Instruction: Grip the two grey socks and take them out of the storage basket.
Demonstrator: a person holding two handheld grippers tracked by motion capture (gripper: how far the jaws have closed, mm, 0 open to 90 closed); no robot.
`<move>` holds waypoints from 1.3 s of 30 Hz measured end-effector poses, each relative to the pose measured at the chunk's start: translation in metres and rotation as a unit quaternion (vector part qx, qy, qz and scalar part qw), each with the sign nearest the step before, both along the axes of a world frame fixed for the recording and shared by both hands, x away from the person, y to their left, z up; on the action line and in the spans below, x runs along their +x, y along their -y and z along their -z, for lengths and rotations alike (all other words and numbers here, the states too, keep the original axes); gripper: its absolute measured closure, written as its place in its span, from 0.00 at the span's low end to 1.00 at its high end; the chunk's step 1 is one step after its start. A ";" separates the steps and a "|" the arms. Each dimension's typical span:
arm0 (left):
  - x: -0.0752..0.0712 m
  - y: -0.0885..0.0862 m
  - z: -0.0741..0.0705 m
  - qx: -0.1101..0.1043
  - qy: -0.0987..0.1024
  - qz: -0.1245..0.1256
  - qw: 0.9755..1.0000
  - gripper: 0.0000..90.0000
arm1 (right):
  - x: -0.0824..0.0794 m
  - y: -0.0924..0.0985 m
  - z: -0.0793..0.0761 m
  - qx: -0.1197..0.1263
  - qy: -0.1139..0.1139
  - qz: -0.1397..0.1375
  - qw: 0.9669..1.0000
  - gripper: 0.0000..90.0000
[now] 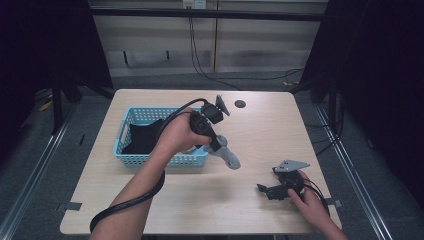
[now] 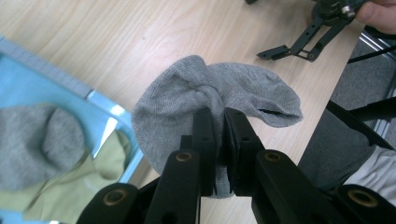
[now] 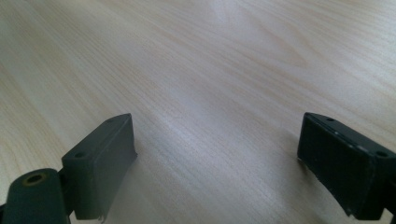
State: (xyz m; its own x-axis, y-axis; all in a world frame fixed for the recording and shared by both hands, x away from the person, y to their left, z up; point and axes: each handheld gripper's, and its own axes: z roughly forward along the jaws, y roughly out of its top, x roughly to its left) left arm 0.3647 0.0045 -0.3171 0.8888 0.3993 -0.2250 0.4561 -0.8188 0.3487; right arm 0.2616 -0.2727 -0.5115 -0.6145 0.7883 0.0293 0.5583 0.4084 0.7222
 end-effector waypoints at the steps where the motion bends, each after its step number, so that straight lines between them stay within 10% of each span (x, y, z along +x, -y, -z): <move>1: -0.001 0.002 0.001 -0.001 -0.001 0.000 1.000 0.93 | 0.000 0.000 0.000 -0.001 0.000 0.000 1.000 0.12; 12: -0.011 0.023 0.025 -0.004 -0.015 0.025 1.000 0.91 | 0.000 0.000 0.000 0.000 0.000 0.000 1.000 0.12; 16: -0.011 0.022 0.027 -0.030 -0.014 0.009 0.999 0.62 | 0.000 0.000 0.000 -0.001 0.000 0.000 1.000 0.12; 23: 0.002 -0.001 0.024 -0.035 0.027 -0.026 0.999 0.43 | 0.000 0.000 0.000 -0.001 0.000 0.000 1.000 0.12; 39: 0.040 -0.072 0.049 -0.012 0.066 -0.123 0.990 0.38 | 0.000 0.000 0.000 -0.001 -0.001 0.000 1.000 0.12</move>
State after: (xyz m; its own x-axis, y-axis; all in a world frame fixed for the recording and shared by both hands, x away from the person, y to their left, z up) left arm 0.4048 0.0761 -0.3664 0.7877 0.6033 -0.1251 0.5896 -0.6793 0.4369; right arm 0.2615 -0.2728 -0.5115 -0.6152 0.7879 0.0285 0.5593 0.4107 0.7201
